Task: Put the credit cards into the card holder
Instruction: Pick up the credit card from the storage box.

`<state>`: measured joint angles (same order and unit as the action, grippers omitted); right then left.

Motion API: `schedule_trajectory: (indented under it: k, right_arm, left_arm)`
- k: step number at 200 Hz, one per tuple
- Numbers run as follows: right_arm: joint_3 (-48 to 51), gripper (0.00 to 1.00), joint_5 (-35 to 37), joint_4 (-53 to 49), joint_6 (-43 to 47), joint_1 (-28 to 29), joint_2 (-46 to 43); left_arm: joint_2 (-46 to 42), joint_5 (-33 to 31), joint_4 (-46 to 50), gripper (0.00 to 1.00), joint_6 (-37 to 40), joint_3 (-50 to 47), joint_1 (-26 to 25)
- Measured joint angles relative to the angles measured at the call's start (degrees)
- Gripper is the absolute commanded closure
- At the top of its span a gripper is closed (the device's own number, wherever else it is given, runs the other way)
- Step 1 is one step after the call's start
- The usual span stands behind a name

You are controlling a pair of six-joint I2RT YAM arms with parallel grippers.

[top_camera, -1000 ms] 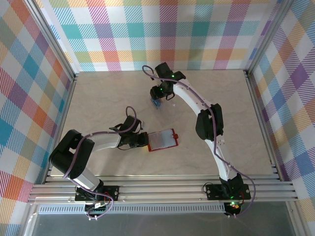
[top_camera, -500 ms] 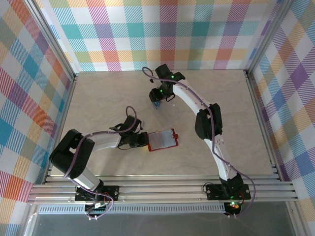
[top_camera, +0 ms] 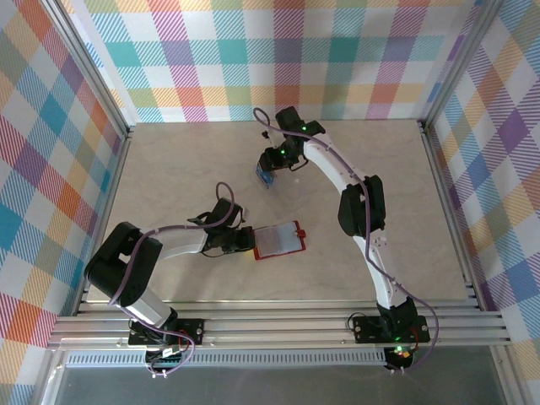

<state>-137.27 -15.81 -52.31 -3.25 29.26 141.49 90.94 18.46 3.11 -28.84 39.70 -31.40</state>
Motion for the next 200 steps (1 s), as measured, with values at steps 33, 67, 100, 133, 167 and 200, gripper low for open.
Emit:
schedule_trajectory:
  k: [33,67,100,133,167,200]
  right_arm:
    - [0.57,0.62,-1.81,0.39,-0.74,-0.39,-0.28]
    - [0.68,0.66,-3.43,0.42,-0.85,-0.79,-0.33]
    - [0.68,0.67,-4.79,0.44,-1.03,-1.07,-0.33]
    - [0.72,0.69,-5.99,0.48,-1.05,-1.18,-0.52]
    - [0.74,0.73,-6.78,0.63,-1.36,-1.22,-0.9]
    - [0.79,0.78,-7.04,0.79,-1.86,-1.36,-1.25]
  left_arm:
    - [0.02,-0.02,0.02,1.0,0.0,0.0,0.0]
    - [0.04,-0.02,0.28,1.0,0.0,0.15,0.0]
    - [0.09,-0.02,0.44,1.0,0.02,0.26,0.0]
    - [0.09,-0.02,0.59,1.0,0.02,0.31,0.0]
    - [0.09,-0.02,0.61,1.0,0.02,0.31,0.0]
    - [0.09,-0.02,0.61,1.0,0.13,0.31,0.0]
